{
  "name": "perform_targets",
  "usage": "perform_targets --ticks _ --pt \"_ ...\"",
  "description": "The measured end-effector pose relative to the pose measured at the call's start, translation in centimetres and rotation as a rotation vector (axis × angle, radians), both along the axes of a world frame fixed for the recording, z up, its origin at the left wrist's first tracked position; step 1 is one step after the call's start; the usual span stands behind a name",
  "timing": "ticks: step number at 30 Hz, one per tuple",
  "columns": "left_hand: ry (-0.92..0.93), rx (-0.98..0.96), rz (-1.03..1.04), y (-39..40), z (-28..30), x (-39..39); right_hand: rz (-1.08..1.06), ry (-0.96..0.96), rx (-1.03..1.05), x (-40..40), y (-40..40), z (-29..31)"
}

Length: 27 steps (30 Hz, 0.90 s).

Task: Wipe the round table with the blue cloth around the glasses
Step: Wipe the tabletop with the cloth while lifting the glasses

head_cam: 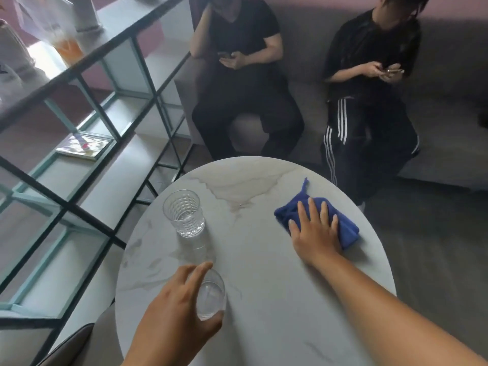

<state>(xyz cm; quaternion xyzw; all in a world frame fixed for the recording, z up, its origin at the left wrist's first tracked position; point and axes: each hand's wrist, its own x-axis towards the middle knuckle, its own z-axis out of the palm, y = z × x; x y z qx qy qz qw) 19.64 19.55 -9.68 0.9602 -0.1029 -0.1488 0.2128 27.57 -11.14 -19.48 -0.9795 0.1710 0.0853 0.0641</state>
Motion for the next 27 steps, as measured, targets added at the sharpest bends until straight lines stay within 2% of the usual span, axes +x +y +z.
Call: perform_targets --ticks 4,9,13,18,27 --pt "-0.021 0.012 -0.001 0.0 -0.5 0.1 0.069 -0.012 0.049 7.6 1.7 0.1" --pt "-0.042 -0.007 -0.003 0.1 -0.4 0.0 0.355 -0.029 0.072 10.5 5.2 -0.2" --pt "-0.052 -0.005 -0.015 0.2 -0.3 -0.1 0.567 -0.041 0.111 7.5 7.7 -0.6" --pt "-0.052 0.006 -0.011 0.0 0.1 0.1 0.695 -0.029 0.103 2.5 9.9 -0.6" --pt "-0.055 0.006 0.007 -0.2 0.7 0.0 0.730 -0.056 0.096 -5.7 10.7 -1.4"
